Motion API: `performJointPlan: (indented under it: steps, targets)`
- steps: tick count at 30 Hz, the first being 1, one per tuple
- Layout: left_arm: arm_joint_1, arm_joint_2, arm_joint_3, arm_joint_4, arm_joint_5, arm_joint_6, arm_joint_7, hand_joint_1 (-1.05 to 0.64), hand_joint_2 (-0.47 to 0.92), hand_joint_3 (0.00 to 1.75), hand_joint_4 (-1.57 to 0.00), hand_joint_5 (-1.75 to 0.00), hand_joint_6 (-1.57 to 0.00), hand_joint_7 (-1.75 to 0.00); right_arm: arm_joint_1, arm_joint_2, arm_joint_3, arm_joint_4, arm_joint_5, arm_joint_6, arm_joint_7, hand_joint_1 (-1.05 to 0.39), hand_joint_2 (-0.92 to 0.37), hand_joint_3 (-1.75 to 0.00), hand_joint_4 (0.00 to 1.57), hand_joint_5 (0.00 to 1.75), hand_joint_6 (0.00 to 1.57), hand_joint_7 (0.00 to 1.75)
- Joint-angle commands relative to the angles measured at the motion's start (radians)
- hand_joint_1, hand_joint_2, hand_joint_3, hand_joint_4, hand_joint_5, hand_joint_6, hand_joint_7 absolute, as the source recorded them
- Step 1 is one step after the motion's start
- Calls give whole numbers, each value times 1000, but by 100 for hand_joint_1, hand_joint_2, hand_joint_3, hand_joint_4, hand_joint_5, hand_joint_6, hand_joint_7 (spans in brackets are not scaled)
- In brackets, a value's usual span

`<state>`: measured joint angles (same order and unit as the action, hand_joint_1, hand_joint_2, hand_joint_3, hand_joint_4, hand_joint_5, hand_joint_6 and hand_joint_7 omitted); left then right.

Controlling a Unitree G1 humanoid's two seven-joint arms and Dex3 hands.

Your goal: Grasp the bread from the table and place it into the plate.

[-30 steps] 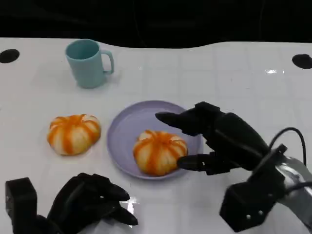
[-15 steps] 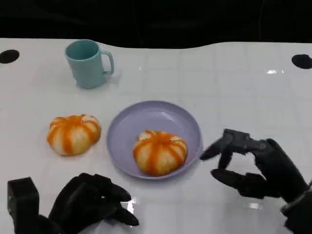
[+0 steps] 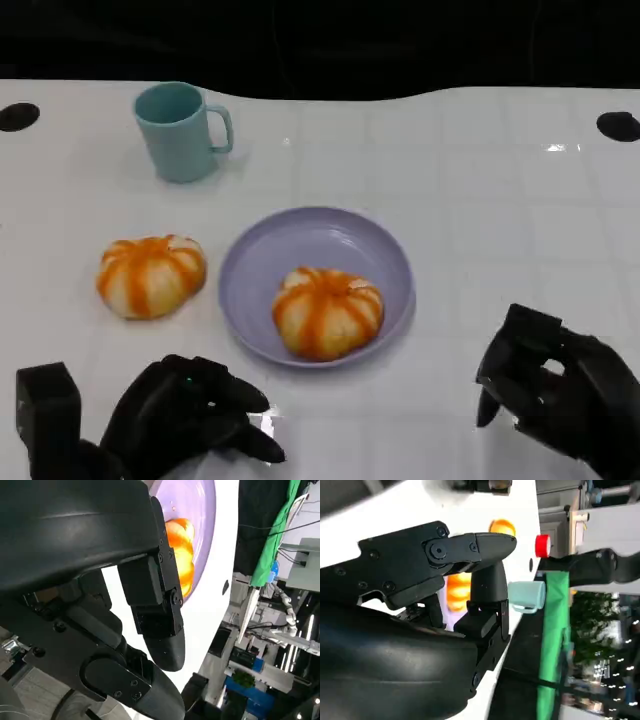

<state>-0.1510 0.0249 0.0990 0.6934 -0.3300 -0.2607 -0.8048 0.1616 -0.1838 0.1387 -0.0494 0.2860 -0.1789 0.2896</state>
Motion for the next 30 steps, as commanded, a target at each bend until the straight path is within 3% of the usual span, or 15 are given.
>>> performJointPlan:
  steps: [1,9,20,30]
  targets:
    - [5,12,1,-11,10,3,17,-105,70,0,-157,-23,-157,-3,50,17,-24,-77,23,92,-8,-56,-92,-27,69,175,55,174]
    - [9,13,4,-20,-2,11,5,-105,69,0,-157,-21,-157,-2,88,63,-34,-87,-2,110,-3,-53,-92,-26,80,175,63,175]
    - [4,15,3,-7,6,3,13,-105,70,0,-157,-22,-157,-3,50,78,-63,45,-27,-23,81,-54,-92,-23,83,175,66,175]
    - [-11,11,8,24,-3,-13,-1,-105,69,0,-157,-22,-157,-2,39,90,-82,87,-29,-59,113,-54,-92,-22,82,175,66,175]
